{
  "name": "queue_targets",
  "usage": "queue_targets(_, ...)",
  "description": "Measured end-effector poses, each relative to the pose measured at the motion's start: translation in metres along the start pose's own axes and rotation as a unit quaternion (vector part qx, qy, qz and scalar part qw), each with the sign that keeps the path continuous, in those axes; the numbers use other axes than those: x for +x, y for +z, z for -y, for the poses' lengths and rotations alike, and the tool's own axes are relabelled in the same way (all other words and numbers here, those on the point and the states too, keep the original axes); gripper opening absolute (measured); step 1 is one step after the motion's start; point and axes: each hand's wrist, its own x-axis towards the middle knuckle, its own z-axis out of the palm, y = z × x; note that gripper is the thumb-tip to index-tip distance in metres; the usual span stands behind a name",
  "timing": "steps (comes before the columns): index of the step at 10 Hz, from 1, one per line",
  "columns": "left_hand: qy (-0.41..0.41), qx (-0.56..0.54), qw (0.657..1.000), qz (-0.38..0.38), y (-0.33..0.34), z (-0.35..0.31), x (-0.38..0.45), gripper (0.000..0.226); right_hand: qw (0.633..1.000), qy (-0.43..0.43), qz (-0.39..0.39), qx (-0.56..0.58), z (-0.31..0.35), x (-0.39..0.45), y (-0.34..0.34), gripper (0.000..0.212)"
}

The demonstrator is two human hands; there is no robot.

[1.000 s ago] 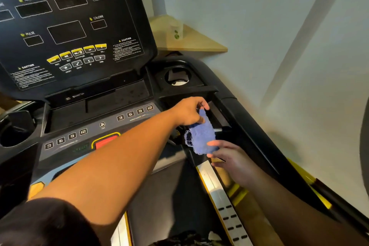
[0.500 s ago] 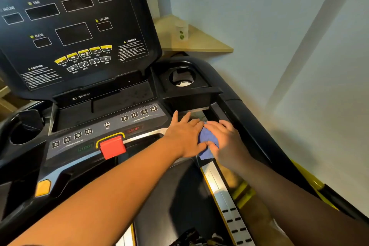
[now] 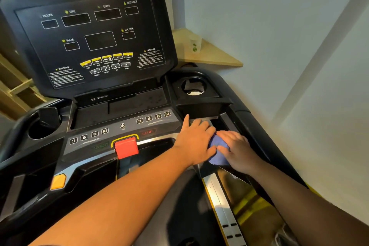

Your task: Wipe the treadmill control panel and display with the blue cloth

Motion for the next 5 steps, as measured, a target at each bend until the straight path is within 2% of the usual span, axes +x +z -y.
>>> queue_targets(1,0.000,-0.008,1.000,0.008,0.008,-0.001,-0.001,0.057,0.999,0.039,-0.037,0.003,-0.019,0.013,0.012,0.031)
queue_targets(2,-0.012,0.000,0.999,0.035,0.017,-0.003,0.002,0.057,1.000,0.021,0.018,0.008,-0.022,0.001,-0.002,0.044)
queue_targets(3,-0.024,0.002,0.998,0.050,0.012,-0.006,0.004,0.056,0.994,-0.095,-0.006,0.049,-0.022,-0.002,0.000,0.050)
queue_targets(5,-0.036,0.005,0.997,0.073,0.003,-0.005,0.000,0.064,0.986,-0.131,-0.034,0.097,-0.018,-0.007,0.003,0.051)
